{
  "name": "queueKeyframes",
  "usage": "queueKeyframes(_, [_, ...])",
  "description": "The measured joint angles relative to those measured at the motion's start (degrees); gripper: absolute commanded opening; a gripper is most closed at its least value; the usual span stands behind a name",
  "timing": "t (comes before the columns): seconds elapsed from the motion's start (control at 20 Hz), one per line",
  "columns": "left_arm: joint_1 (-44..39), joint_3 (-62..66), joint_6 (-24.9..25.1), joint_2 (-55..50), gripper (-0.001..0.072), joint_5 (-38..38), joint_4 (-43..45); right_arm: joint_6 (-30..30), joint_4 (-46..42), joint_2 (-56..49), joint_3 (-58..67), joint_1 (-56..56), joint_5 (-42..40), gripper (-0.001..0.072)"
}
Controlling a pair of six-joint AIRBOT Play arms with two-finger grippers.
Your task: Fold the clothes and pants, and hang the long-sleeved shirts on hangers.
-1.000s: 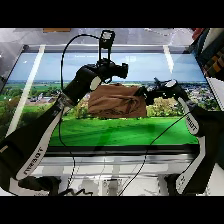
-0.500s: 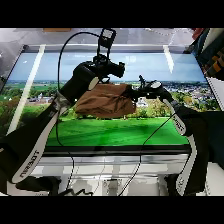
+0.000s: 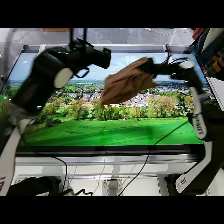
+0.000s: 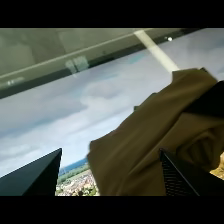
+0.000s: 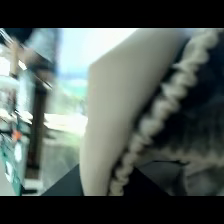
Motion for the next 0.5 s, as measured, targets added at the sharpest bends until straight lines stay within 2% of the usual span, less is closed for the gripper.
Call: queueKeyframes(0.5, [0.0, 0.0, 0.0, 9.0, 0.0696, -1.2, 0.1, 6.1, -1.0, 20.1, 0.9, -34.6, 11.2, 0.0023])
